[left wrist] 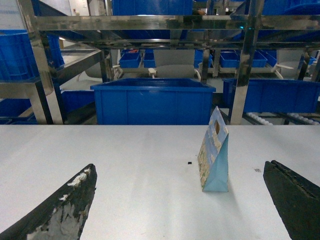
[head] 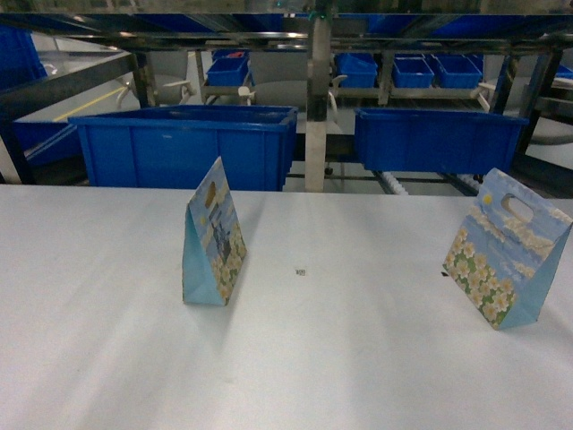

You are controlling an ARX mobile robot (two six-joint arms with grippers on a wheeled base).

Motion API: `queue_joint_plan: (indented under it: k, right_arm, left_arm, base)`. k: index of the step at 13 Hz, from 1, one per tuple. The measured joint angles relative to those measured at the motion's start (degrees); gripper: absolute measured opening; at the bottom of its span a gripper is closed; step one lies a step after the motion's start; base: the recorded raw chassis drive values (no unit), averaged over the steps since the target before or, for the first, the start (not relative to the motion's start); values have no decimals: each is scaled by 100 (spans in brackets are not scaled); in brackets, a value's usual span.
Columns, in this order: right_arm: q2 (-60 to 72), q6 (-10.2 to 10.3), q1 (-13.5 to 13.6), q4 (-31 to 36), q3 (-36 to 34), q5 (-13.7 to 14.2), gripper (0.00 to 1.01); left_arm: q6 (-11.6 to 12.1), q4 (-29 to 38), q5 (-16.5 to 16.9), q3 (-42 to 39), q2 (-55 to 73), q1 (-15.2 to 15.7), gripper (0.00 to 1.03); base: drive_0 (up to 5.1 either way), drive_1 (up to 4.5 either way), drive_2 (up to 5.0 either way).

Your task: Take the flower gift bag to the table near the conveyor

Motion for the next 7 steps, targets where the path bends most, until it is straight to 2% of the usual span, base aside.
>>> queue_joint_plan:
  k: [1, 7]
  right_arm:
    - [0, 0, 0, -2, 0, 0, 98]
    - [0, 0, 0, 0, -2, 0, 98]
  left_arm:
    - [-4, -2, 2, 0, 0, 0, 98]
    - [-4, 0, 0, 0, 0, 0, 98]
  base:
    - [0, 0, 0]
    - [0, 0, 0]
